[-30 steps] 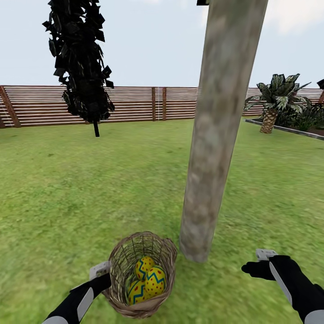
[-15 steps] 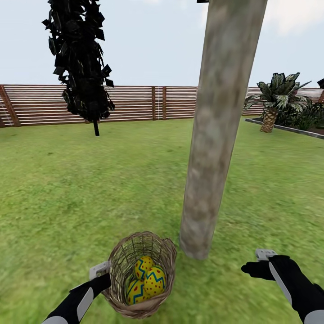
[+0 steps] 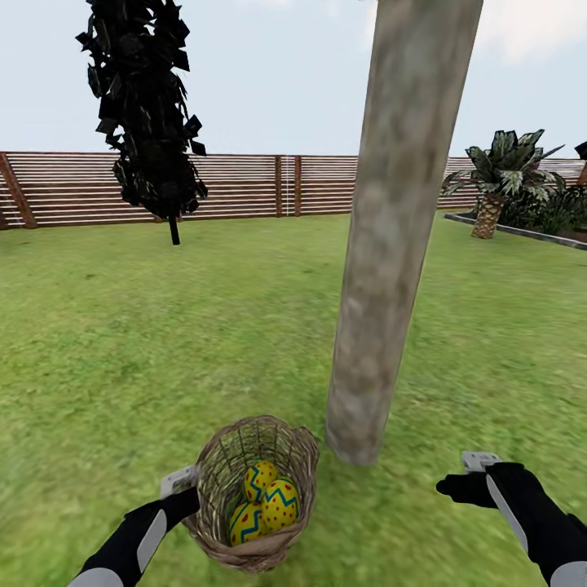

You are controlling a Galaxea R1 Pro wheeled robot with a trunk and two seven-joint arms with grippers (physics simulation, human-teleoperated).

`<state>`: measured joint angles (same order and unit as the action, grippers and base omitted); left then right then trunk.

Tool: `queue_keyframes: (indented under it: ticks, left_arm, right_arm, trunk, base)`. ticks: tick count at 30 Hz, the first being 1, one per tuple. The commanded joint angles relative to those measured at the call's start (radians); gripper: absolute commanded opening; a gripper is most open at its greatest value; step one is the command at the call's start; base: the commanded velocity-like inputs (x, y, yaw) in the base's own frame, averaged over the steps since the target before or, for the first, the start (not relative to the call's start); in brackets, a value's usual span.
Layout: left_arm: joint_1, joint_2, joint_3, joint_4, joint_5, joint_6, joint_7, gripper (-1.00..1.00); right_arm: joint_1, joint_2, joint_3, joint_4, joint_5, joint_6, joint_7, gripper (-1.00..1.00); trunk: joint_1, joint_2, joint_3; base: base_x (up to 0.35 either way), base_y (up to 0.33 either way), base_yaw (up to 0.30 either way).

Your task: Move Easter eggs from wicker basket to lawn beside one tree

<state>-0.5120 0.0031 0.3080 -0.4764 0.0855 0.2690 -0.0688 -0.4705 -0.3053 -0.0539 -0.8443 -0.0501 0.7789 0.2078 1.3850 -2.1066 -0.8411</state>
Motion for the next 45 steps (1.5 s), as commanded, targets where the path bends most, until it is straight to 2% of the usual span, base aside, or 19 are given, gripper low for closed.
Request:
queue_keyframes:
  ticks: [1,12,13,24,31,37,41,45]
  left_arm:
    - [0.000,0.000,0.005,-0.007,0.011,0.013,-0.005,-1.00]
    - [0.004,-0.001,0.005,-0.008,0.023,0.024,-0.003,-1.00]
    - [0.004,-0.001,0.005,-0.008,0.023,0.024,-0.003,1.00]
    - [0.004,0.000,0.006,-0.010,0.023,0.024,-0.004,1.00]
    - [0.004,0.000,0.003,-0.042,0.023,0.027,-0.003,1.00]
    - [0.004,-0.001,0.003,-0.042,0.023,0.032,-0.005,1.00]
    - [0.004,0.000,0.003,-0.043,0.023,0.036,-0.005,1.00]
    - [0.003,0.000,0.005,-0.053,0.023,0.058,-0.004,1.00]
  right_arm:
    - [0.000,0.000,-0.001,-0.001,-0.005,0.005,0.001,1.00]
    - [0.000,0.000,0.002,-0.001,-0.005,0.005,0.000,1.00]
    - [0.000,0.000,0.002,-0.001,-0.005,0.005,0.000,1.00]
    - [0.000,0.000,0.002,0.000,-0.004,0.005,-0.001,1.00]
    - [0.000,0.000,0.002,-0.001,-0.004,0.005,0.001,1.00]
    - [0.000,0.021,0.002,0.004,-0.004,0.003,-0.002,1.00]
    - [0.000,0.020,0.003,0.002,-0.002,0.002,-0.002,1.00]
    - [0.000,0.021,0.003,0.021,-0.003,-0.001,0.002,1.00]
  trunk:
    - [0.000,0.000,-0.001]
    - [0.000,0.000,-0.001]
    - [0.000,0.000,-0.001]
    - [0.000,0.000,-0.001]
    - [0.000,0.000,-0.001]
    - [0.000,0.000,-0.001]
    - [0.000,0.000,-0.001]
    - [-0.016,0.028,0.012]
  base:
    - [0.000,0.000,0.000]
    - [0.000,0.000,0.000]
    - [0.000,0.000,0.000]
    - [0.000,0.000,0.000]
    - [0.000,0.000,0.000]
    - [0.000,0.000,0.000]
    - [0.000,0.000,0.000]
    - [0.000,0.000,0.000]
